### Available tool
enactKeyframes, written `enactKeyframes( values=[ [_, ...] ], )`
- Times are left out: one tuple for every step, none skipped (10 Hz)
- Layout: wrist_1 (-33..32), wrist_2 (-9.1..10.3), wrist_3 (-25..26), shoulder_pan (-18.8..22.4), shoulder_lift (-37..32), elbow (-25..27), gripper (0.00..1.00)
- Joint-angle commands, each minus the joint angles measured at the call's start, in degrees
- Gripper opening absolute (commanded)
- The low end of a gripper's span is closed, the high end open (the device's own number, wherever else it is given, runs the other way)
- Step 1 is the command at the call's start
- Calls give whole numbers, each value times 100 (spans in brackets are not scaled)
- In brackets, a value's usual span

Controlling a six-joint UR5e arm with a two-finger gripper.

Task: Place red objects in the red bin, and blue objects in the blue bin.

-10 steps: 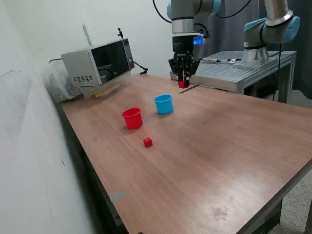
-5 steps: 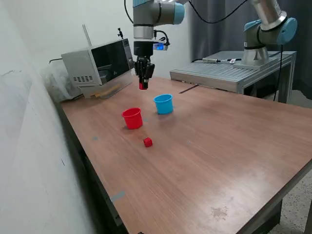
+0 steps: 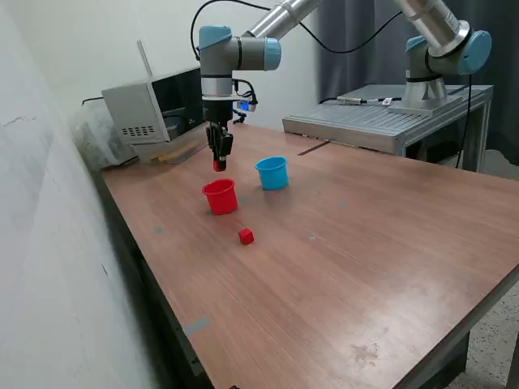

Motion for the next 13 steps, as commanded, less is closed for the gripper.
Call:
enactKeyframes(
  values=[
    [-125,0,0,-13,184,-91,0],
    [-152,0,0,-13,202,-91,0],
    [-152,0,0,-13,202,-82,0],
    [-152,-9,0,-30,202,-82,0],
    [-152,-18,0,-56,202,-65,0],
    [-152,-18,0,-83,202,-56,0],
    [-152,-96,0,-100,202,-38,100],
    [-152,-123,0,-109,202,-29,100],
    [-152,-175,0,-109,193,-29,100],
    [-143,-211,-9,-118,184,-29,100],
    [-126,-237,-9,-127,115,-21,100],
    [-108,-237,-9,-118,-43,49,100],
    [-99,-229,-9,-48,-288,267,100]
  ],
)
